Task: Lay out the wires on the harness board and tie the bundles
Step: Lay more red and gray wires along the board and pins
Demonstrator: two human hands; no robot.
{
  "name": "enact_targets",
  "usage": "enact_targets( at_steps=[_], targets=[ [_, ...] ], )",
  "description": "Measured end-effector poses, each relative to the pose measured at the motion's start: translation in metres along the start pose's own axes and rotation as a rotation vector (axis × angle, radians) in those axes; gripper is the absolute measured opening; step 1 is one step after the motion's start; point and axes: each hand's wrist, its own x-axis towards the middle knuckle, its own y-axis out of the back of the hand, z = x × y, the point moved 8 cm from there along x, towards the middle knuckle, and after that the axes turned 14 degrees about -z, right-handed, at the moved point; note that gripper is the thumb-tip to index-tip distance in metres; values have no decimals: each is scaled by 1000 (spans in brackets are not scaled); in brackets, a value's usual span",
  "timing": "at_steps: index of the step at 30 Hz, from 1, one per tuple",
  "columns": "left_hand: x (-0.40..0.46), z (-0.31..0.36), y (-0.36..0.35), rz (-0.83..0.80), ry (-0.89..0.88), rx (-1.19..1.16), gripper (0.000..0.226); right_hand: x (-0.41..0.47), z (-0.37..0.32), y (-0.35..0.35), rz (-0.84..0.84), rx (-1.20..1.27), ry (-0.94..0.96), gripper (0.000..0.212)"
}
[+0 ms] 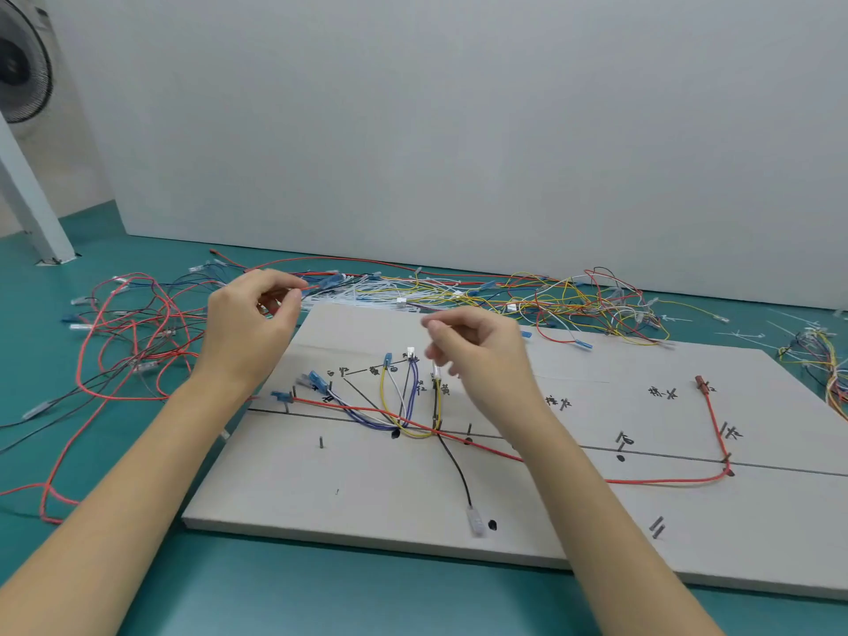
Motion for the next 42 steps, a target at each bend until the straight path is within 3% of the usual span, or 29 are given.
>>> enact_targets(
  at_steps=[3, 9, 15, 20, 24, 28, 32, 37, 42],
  targets=[
    [-2, 6, -3, -24, -24, 3, 15, 14, 3, -34, -76, 115, -39, 14],
    [-6, 20, -8, -74, -101, 23, 13, 36, 19, -73, -88, 303, -162, 41],
    [-8, 25, -19, -129, -129, 94, 9, 40, 27, -76, 40, 385, -172, 17],
    [-5, 20, -18, -146, -124, 224, 7, 38, 22, -73, 56, 256, -124, 9],
    [0, -6, -5, -127, 71, 422, 3, 37, 5, -50, 129, 182, 4, 13],
    [2, -32, 20, -69, 283, 439, 8, 30, -7, -10, 239, 65, 101, 20],
    [4, -35, 20, -27, 302, 483, 9, 22, -8, 8, 247, -27, 132, 23],
    [-5, -84, 52, 0, 497, 430, 17, 12, 4, 72, 477, 390, 83, 16],
    [-9, -96, 59, -25, 645, 602, 14, 5, 18, 87, 364, 694, 52, 6]
  ],
)
